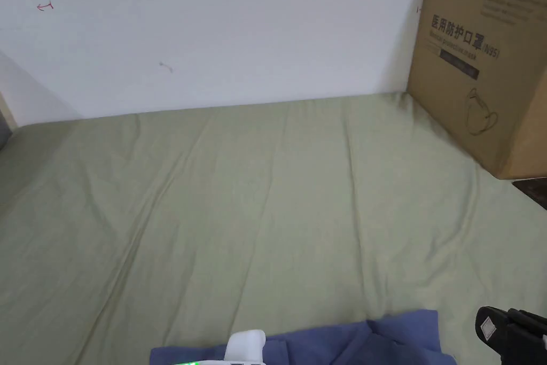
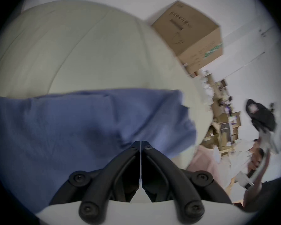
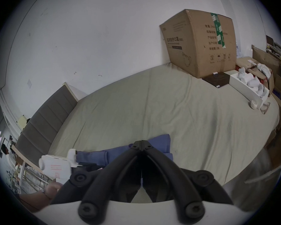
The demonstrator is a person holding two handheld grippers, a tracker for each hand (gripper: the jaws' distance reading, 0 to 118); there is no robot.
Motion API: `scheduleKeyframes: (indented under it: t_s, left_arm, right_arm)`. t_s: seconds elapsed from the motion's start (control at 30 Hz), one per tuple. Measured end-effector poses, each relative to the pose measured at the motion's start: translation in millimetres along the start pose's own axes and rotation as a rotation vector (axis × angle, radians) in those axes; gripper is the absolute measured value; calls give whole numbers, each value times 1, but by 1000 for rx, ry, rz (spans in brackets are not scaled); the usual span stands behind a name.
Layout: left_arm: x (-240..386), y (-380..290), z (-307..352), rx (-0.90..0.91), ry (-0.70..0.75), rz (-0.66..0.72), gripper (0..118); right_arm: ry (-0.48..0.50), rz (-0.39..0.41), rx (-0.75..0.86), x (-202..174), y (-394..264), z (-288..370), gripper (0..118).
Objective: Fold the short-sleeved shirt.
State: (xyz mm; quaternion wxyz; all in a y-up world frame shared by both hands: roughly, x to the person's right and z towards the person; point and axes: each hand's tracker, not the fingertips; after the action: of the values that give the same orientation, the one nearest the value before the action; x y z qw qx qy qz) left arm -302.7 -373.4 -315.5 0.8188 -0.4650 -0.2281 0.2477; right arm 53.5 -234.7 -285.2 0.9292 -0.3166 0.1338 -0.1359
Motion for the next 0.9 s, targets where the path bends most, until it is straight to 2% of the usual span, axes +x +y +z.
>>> scheduleKeyframes:
  t_s: [0.1, 0.17, 0.2, 0.23, 0.27, 0.3, 0.4, 0.43, 0.53, 0.57, 0.67, 0.7, 0.77, 0.83, 0.87, 0.9]
  left_arm:
    - [7, 0, 57, 139, -59, -29, 1]
    - [-8, 6, 95, 203, -35, 6, 4]
    - [-23, 7, 116, 222, 6, 32, 16]
    - [-38, 7, 133, 246, 34, 50, 40]
    - [-58, 5, 150, 272, 36, 80, 88]
    - [-81, 5, 162, 280, 34, 135, 115]
    - [-131, -8, 187, 246, 23, 302, 118]
    - [-144, -14, 192, 298, -23, 340, 118]
    - [-188, -28, 188, 283, -98, 500, 118]
    - [-200, -27, 160, 230, -149, 547, 118]
    - [-220, -36, 106, 73, -436, 682, 118]
    - [-243, -36, 103, 127, -535, 665, 118]
    - [-242, -22, 83, 166, -620, 646, 118]
    - [-226, -19, 62, 110, -613, 652, 118]
    - [-221, -15, 55, 88, -626, 614, 115]
    - [-217, -10, 54, 52, -588, 540, 103]
  right_arm:
    - [31, 30, 29, -12, 7, 3, 0]
    - [31, 33, 36, -17, 12, 3, 0]
    - [37, 30, 38, -20, 15, 3, 0]
    - [46, 26, 38, -22, 16, 3, 0]
    - [55, 24, 37, -24, 16, 2, 0]
    - [57, 26, 36, -26, 15, 2, 0]
    - [54, 50, 22, -33, 12, -1, 0]
    - [50, 55, 16, -35, 11, -2, 0]
    - [45, 62, -11, -40, 8, -6, 0]
    - [39, 68, -19, -42, 7, -7, 0]
    - [26, 79, -40, -47, 6, -10, 0]
    - [24, 81, -48, -49, 6, -11, 0]
    - [25, 83, -58, -52, 7, -13, 0]
    - [25, 88, -66, -56, 7, -15, 0]
    - [26, 89, -72, -58, 7, -16, 0]
    - [29, 88, -78, -60, 7, -18, 0]
